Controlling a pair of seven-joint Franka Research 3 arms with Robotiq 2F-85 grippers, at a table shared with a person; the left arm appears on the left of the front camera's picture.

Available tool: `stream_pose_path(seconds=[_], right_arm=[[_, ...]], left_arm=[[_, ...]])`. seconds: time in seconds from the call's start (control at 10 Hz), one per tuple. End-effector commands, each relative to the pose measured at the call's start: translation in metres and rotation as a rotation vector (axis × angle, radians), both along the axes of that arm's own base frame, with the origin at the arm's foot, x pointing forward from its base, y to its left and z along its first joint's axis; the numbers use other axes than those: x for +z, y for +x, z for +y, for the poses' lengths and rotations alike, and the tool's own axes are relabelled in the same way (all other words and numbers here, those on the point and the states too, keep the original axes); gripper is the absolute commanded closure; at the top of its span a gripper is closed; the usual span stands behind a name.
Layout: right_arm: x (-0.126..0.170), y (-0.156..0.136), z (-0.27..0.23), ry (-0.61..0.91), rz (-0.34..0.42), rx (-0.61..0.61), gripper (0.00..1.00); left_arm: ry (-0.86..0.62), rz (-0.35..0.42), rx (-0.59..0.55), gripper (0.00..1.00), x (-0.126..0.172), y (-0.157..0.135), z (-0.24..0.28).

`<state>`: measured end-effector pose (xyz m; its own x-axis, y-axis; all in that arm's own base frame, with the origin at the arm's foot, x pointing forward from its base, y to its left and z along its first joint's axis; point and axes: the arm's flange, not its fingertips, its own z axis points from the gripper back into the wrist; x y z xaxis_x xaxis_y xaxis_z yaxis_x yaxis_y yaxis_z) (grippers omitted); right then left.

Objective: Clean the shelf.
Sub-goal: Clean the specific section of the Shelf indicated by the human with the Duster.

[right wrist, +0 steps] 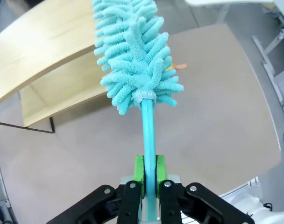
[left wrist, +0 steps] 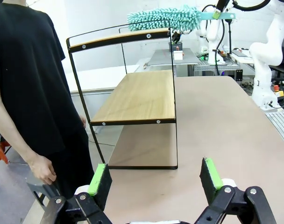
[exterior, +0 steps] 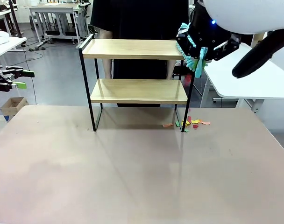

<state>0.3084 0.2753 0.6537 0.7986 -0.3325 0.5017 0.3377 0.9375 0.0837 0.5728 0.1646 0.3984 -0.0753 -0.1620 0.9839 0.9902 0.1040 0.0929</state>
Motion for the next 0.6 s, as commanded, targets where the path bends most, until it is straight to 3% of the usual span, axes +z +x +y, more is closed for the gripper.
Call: stream_pose_path(seconds=[0.0, 0.2, 0.4, 0.5], right_arm=[[0.002, -0.006, -0.006, -0.088, -0.064, -0.001, 0.87], [0.009, -0.014, 0.017, -0.158, -0.158, -0.026, 0.87], [0.013, -0.015, 0.031, -0.195, -0.198, -0.041, 0.87], [0.017, -0.018, 0.041, -0.097, -0.209, 0.026, 0.87]], left_arm=[[0.0, 0.0, 0.0, 0.0, 0.002, -0.003, 0.0], [0.0, 0.0, 0.0, 0.0, 0.002, -0.003, 0.0], [0.0, 0.0, 0.0, 0.0, 0.002, -0.003, 0.0], [0.0, 0.0, 0.0, 0.0, 0.002, -0.003, 0.0]])
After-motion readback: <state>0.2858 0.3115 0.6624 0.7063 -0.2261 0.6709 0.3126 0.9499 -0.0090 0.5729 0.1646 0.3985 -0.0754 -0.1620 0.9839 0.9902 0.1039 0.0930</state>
